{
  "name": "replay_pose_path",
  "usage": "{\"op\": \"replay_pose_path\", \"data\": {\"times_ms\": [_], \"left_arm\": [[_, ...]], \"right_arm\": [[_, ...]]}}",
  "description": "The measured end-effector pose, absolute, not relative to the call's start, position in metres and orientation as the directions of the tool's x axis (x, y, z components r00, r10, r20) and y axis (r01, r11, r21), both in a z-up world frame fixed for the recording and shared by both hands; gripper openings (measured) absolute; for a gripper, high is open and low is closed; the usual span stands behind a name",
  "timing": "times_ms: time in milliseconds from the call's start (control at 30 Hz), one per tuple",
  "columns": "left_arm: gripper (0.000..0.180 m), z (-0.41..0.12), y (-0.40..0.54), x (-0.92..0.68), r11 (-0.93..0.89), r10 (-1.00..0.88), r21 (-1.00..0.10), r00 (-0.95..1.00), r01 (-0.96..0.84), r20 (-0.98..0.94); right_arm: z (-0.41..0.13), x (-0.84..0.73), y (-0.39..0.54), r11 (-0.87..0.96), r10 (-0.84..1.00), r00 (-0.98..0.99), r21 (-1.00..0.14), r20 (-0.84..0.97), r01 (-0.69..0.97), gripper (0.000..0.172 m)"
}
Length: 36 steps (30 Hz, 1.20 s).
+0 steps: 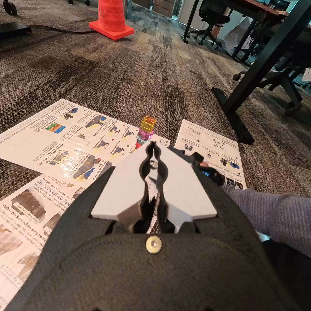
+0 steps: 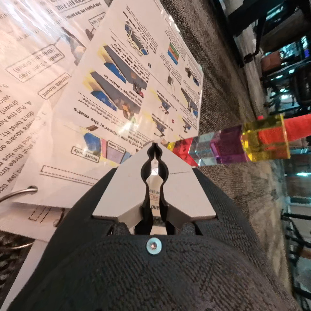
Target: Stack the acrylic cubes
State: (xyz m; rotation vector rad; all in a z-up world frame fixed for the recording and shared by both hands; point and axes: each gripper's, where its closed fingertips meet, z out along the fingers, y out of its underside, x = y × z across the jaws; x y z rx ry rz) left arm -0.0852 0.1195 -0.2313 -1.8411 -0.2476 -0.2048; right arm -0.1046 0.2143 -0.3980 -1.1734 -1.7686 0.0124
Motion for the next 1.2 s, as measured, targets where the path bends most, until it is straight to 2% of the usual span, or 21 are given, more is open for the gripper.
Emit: {"op": "replay_pose_path", "data": {"times_ms": [300, 1200], "left_arm": [[0.0, -0.231, 0.12, -0.085, -0.273, 0.06, -0.923, 0.962, 0.273, 0.267], [0.0, -0.227, 0.12, -0.085, -0.261, 0.053, -0.923, 0.959, 0.284, 0.28]], "right_arm": [[-0.403, -0.11, 0.228, 0.532, 0.663, -0.038, -0.434, 0.748, 0.727, 0.0], [-0.398, -0.091, 0.258, 0.372, 0.737, 0.109, -0.535, 0.667, 0.758, 0.0]]}}
